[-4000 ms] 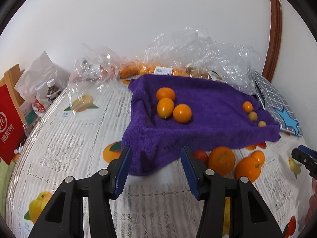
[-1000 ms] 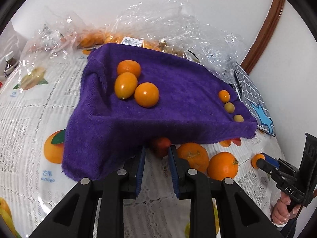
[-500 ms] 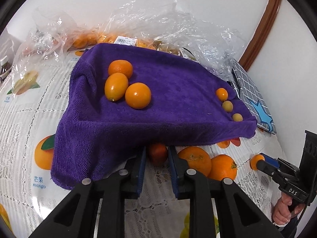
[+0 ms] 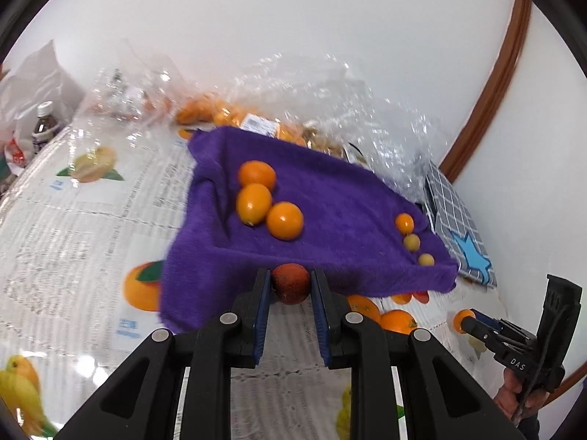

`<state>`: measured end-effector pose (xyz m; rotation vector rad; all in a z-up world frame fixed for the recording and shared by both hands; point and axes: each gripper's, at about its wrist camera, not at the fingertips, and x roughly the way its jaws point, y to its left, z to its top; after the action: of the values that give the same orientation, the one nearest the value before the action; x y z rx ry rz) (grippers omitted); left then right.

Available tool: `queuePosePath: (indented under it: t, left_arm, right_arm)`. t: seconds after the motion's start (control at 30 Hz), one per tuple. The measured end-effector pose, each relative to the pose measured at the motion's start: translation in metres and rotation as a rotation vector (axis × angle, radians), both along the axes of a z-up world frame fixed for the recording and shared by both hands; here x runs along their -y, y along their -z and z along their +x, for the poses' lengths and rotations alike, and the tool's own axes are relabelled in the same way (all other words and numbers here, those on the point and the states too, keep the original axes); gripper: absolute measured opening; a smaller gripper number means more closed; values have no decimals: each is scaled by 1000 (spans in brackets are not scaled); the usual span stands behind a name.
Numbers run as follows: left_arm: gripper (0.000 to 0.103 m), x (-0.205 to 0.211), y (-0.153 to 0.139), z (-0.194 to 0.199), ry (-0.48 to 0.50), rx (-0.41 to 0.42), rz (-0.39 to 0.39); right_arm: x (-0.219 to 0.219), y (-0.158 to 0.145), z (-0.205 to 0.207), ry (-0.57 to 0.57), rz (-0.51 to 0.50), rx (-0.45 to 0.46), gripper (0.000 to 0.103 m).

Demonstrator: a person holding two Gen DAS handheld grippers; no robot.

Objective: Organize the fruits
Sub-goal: 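Grasp a small red fruit with the left tool while the right tool holds its orange, then release the red fruit from the left tool while the right tool releases the orange onto the towel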

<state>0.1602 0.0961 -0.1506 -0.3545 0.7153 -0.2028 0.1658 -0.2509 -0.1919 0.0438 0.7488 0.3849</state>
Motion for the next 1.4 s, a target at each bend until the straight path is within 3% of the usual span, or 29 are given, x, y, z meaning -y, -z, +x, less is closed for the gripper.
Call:
queuePosePath:
  t: [0.4, 0.67, 0.97, 1.4]
  left_arm:
    - [21, -21, -41, 21, -35, 52, 18]
    - [21, -27, -45, 47, -64, 28, 9]
    - [21, -25, -33, 74, -59, -16, 27]
    - [21, 13, -15, 133, 74, -118, 38]
  right_arm:
    - [-5, -53, 25, 3, -7, 110, 36]
    - [-8, -73, 60, 29, 3, 128, 36]
    - [-16, -66, 102, 32, -40, 93, 36]
    - [-58, -36, 149, -70, -50, 12, 36]
